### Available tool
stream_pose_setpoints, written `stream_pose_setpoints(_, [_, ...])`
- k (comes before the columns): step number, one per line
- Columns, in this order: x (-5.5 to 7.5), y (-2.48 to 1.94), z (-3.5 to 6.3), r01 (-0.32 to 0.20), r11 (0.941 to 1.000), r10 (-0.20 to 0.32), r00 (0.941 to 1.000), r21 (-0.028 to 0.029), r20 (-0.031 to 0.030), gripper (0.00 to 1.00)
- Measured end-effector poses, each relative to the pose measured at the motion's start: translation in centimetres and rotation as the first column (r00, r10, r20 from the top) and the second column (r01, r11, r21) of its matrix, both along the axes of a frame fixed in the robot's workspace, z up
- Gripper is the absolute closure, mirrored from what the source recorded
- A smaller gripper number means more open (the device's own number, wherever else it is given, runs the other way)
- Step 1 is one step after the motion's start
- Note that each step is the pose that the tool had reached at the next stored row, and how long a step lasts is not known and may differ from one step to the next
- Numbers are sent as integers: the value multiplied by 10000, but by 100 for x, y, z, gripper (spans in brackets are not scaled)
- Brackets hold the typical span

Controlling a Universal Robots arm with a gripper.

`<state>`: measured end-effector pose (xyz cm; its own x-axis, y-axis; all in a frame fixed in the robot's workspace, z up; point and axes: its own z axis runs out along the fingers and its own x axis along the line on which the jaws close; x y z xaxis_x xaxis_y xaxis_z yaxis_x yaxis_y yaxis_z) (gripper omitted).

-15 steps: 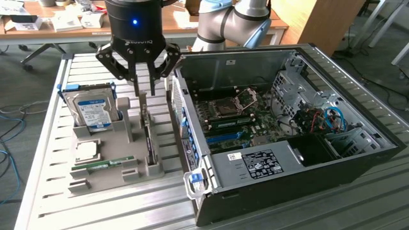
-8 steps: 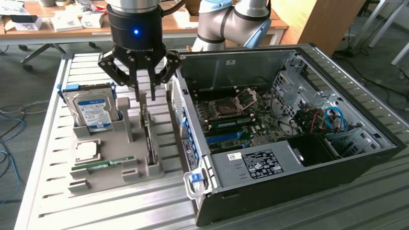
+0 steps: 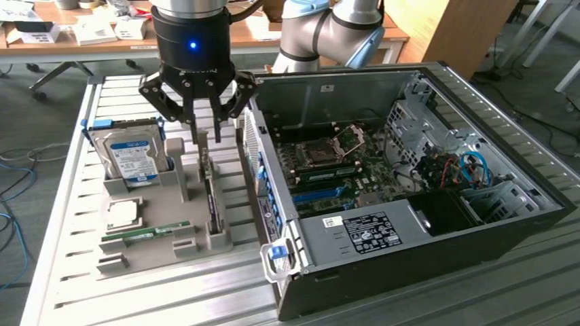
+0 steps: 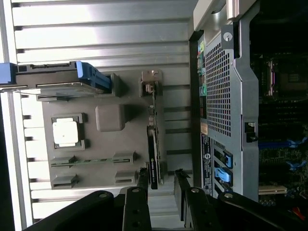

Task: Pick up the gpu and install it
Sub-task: 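Pick up the gpu and move the gpu toward the slot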

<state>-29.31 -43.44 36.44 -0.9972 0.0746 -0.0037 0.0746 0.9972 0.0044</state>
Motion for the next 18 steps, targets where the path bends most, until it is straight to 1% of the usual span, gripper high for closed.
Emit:
stream_pose_setpoints(1, [0, 0, 0, -1, 10000, 1, 10000, 0, 0, 64])
stream_pose_setpoints(2, [0, 0, 0, -1, 10000, 1, 10000, 0, 0, 58])
stream_pose_setpoints(3, [0, 0, 0, 0, 10000, 0, 10000, 0, 0, 58])
stream_pose_setpoints(4, [0, 0, 0, -1, 10000, 1, 10000, 0, 0, 52])
stream_pose_setpoints(5, [0, 0, 0, -1, 10000, 1, 10000, 0, 0, 52])
stream_pose_setpoints(6, [0, 0, 0, 0, 10000, 0, 10000, 0, 0, 45])
stream_pose_setpoints(8, [0, 0, 0, -10, 10000, 10, 10000, 0, 0, 45])
stream_pose_setpoints(12, [0, 0, 0, -286, 9996, 286, 9996, 0, 1, 45])
stream_pose_setpoints(16, [-2, -1, -3, -290, 9996, 290, 9996, 1, 1, 45])
stream_pose_setpoints(18, [-3, -1, -28, -298, 9996, 298, 9996, 1, 2, 45])
